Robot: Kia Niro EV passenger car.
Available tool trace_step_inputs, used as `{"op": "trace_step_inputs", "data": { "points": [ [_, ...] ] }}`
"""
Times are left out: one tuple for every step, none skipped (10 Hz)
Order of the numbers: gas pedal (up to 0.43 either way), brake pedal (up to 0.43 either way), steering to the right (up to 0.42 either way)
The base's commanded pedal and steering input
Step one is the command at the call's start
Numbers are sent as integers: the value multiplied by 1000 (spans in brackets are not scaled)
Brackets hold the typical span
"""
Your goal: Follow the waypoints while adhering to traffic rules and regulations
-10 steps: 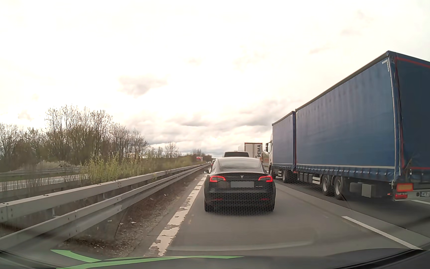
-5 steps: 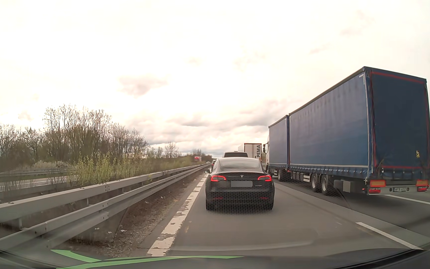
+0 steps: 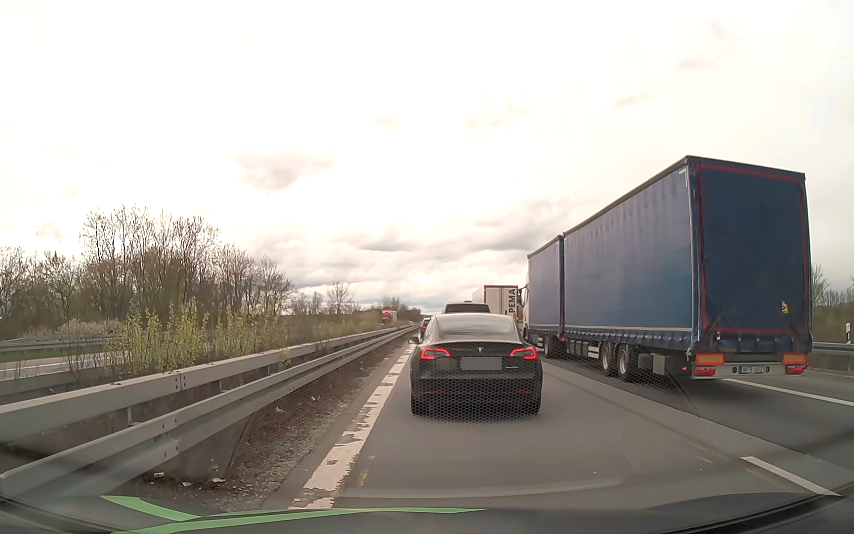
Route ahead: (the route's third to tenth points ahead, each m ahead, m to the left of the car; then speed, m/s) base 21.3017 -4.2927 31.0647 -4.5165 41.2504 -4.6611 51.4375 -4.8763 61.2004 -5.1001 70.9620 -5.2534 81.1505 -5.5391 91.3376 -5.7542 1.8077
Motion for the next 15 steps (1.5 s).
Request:
{"op": "trace_step_inputs", "data": {
  "points": [
    [39, 0, 0],
    [47, 0, 3],
    [59, 0, 4],
    [67, 0, 4],
    [79, 0, 4],
    [87, 0, 4],
    [98, 0, 4],
    [98, 0, 4],
    [98, 0, 4],
    [98, 0, 5],
    [98, 0, 5],
    [98, 0, 5],
    [98, 0, 5],
    [98, 0, 5],
    [98, 0, 4]
  ]
}}
